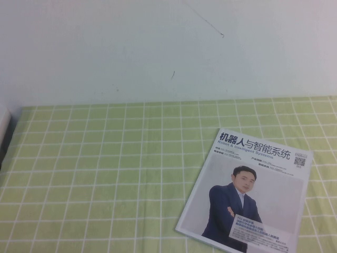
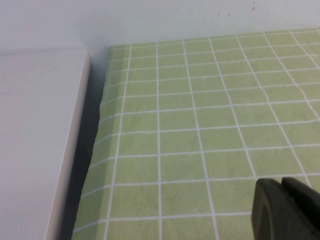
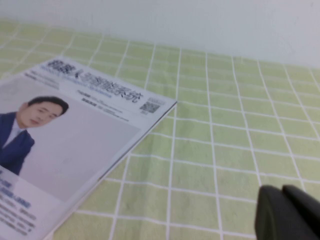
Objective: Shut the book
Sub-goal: 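Close the open booklet and leave it lying on the table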
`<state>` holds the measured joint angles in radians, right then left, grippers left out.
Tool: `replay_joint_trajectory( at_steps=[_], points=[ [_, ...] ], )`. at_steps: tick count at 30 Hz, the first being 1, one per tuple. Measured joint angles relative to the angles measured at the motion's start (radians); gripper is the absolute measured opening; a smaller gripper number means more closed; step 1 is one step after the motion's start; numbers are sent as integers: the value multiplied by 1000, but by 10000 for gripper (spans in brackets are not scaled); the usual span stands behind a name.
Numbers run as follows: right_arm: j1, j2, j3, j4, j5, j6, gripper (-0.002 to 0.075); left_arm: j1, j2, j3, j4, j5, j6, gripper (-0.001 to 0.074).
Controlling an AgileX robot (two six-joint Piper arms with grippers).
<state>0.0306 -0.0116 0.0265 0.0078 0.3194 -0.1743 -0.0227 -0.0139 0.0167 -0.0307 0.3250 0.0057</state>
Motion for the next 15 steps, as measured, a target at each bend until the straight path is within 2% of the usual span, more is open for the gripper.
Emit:
replay_joint_trajectory(
  at_steps=[7,15],
  points=[
    [-2,0,-2,-8,11,124,-3,0,0,0,0,0,0,-4],
    [-10,0,-2,-8,11,153,-3,0,0,0,0,0,0,-4]
  ],
)
